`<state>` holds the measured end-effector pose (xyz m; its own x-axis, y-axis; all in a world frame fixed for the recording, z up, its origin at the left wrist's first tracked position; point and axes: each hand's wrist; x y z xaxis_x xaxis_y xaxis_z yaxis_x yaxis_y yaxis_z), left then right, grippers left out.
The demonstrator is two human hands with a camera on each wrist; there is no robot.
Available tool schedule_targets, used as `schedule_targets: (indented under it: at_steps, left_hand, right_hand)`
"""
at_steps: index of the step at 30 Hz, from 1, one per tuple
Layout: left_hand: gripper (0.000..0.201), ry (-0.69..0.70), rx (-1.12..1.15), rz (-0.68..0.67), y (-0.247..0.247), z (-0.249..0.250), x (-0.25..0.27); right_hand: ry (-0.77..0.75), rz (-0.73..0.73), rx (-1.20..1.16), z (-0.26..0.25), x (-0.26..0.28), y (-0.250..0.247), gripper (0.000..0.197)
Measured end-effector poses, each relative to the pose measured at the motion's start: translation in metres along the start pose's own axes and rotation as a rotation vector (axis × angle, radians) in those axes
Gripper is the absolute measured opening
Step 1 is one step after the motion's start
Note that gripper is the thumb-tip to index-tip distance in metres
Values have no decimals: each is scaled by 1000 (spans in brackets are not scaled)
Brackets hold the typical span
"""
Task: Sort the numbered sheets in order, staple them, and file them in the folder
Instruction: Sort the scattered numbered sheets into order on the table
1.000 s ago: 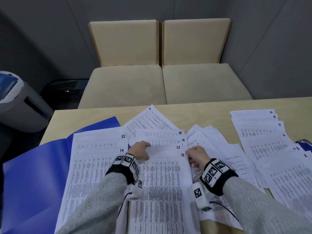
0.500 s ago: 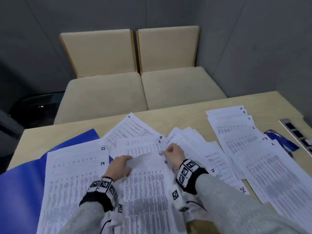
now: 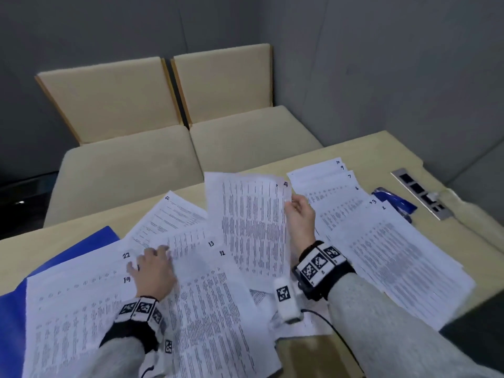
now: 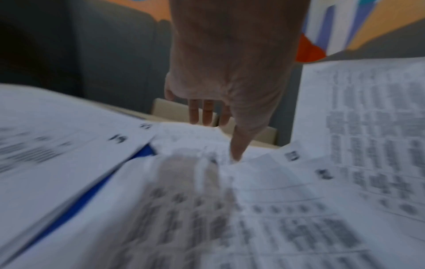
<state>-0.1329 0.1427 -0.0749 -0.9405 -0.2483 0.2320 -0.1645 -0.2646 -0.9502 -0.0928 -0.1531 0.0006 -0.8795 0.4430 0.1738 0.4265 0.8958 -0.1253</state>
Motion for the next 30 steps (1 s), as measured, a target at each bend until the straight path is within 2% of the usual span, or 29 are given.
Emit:
schedule_targets:
  at_steps: [2,3,5,6,7,10,12,14,15,16,17,18,19,20,21,22,24,27,30]
  left_hand:
    - [60,113,229,141,-10,33,8]
    - [68,155,467,115,-18,54,13]
    - [81,172,962,-96,-35,102,23]
    - [86,152,1102,-198,-39,125,27]
    - [90,128,1164,-244,-40,144,28]
    - [92,50,1282,-252,-32,178,23]
    - [81,3,1351,-307,-23,191,21]
    - [61,20,1330,-297,-18,206,24]
    - [48,29,1292,-258,-16,213,26]
    - [36,37,1251,-212,-14,219,28]
    - [29,49,1217,-169,-14,226,30]
    - [24,60,1193,-132,-13,230,32]
    - [21,62,1171,-104,-11,234,34]
    - [21,62,1156,-86,-9,237,35]
    - [19,56,1144,-69,-6,239,36]
    - [14,54,1125,-53,-3,242,36]
    - [4,43,1071,-17,2,247,39]
    - [13,22,1078,-8,7,254,41]
    - [23,-29,1084,7,8,260,42]
  right_hand:
    - [22,2,-71,-15,-13,-21,19]
    - [36,-17,-92,-18,-19,-30,19]
    - [84,-71,-123,-20,-30,-44,19]
    - [118,-104,-121,-19,-35,-49,19]
    - [159,-131,-108,-17,-42,-55,18]
    - [270,-209,-149,-14,-61,-76,19]
    - [306,-263,-197,-14,-71,-93,19]
    - [325,-283,-168,-9,-83,-110,15]
    - [329,-280,-98,-3,-92,-119,12]
    - [288,-275,68,1,-101,-130,11]
    - [194,-287,364,9,-112,-142,12]
    - [68,-335,780,16,-122,-155,14]
    - [-46,-425,1185,24,-131,-166,22]
    - [-134,-528,1488,33,-139,-175,38]
    - [-210,-613,1694,42,-146,-183,60]
    - [-256,-682,1792,49,-151,-189,79]
    - [-316,-762,1844,54,-161,-197,95]
    - [-436,-817,1900,50,-175,-199,98]
    - [-471,-866,1913,43,-181,-196,98]
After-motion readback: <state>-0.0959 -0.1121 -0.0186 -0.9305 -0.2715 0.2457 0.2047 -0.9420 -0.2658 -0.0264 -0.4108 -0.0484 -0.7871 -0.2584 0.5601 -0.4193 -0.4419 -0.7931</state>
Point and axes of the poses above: each hand's wrist, its own x-axis away from the middle knuckle, its own y-axis out of the palm, z = x × y, and after that the axes turned 8 degrees about x, right-handed
